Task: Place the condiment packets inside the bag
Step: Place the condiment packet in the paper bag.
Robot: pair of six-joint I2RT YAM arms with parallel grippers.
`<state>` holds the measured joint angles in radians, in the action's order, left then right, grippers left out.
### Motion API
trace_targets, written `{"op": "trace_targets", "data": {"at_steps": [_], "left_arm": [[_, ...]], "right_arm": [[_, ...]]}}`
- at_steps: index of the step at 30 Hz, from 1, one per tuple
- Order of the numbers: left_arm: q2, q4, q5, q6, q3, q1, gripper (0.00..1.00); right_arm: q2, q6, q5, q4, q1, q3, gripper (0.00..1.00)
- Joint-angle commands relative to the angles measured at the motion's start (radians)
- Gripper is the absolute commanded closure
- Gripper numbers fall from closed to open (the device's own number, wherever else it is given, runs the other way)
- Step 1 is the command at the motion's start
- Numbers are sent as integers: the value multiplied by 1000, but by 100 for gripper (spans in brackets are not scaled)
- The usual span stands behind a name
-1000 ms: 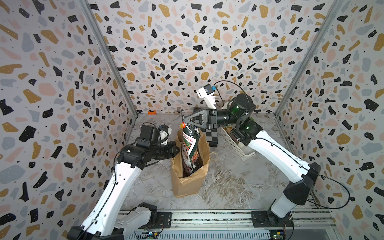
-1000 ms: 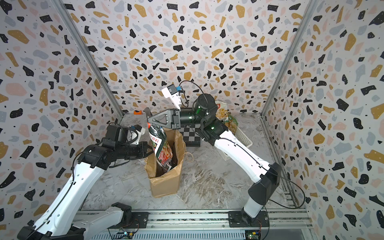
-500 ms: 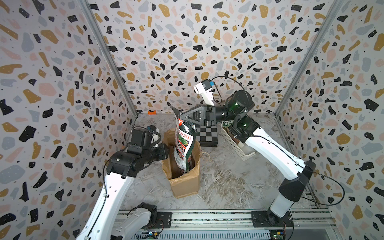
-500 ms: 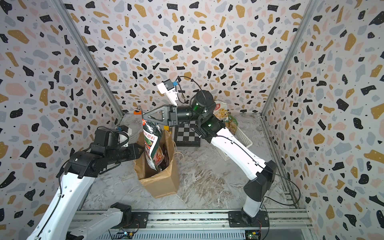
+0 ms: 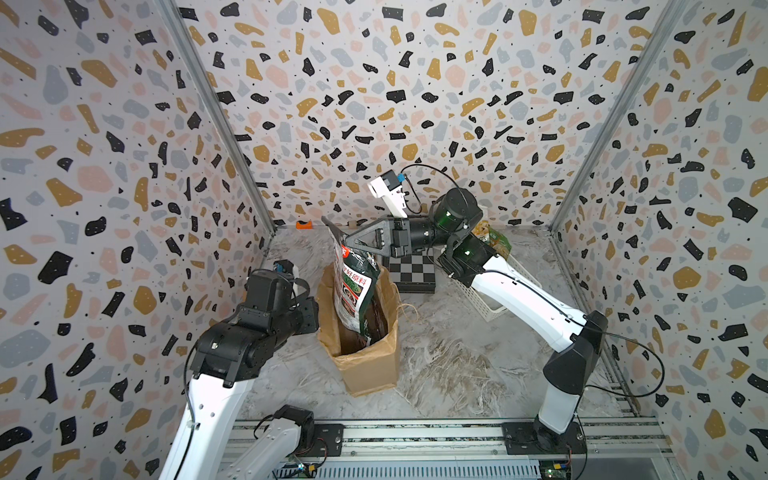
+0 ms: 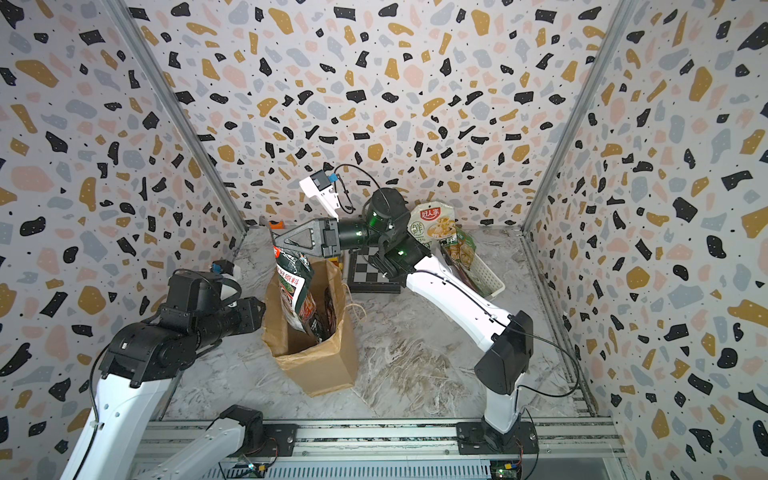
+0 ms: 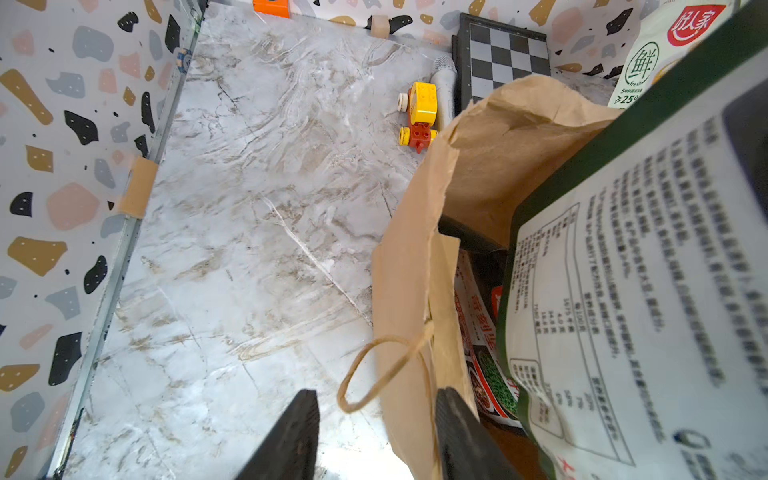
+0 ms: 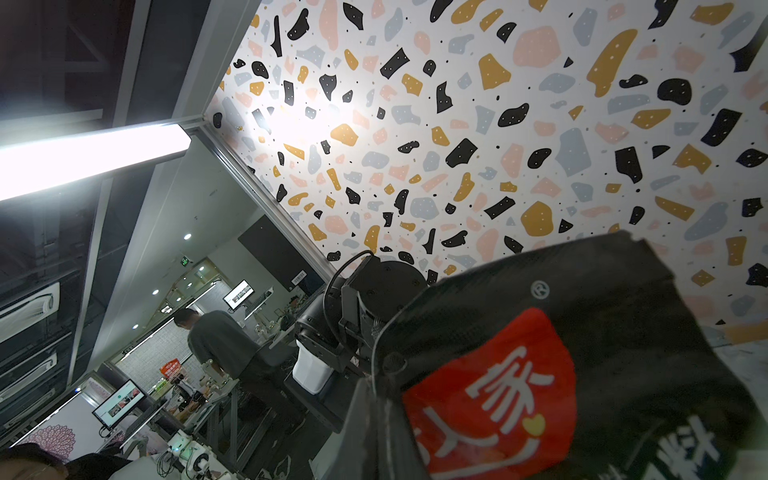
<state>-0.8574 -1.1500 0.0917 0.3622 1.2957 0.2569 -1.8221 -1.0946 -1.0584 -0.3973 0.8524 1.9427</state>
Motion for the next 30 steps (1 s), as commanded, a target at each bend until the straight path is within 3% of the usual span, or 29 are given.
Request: {"op": "trace_targets", "data": {"at_steps": [1, 10, 21, 27, 30], "left_arm": [[16, 11, 1, -19, -26, -4, 52], [44, 61, -95, -3, -74, -4, 56], [51, 51, -93, -11, -68, -4, 59], [58, 53, -99, -8, -75, -4, 61], [55, 54, -102, -10, -76, -4, 61]], "right_arm": [[10, -17, 2, -82, 5, 84, 100], [-44, -22, 9, -63, 6, 157, 100], [-63, 5, 26, -72, 6, 54, 100], [-55, 116, 62, 25, 6, -3, 100], [-19, 234, 106, 116, 7, -59, 100]]}}
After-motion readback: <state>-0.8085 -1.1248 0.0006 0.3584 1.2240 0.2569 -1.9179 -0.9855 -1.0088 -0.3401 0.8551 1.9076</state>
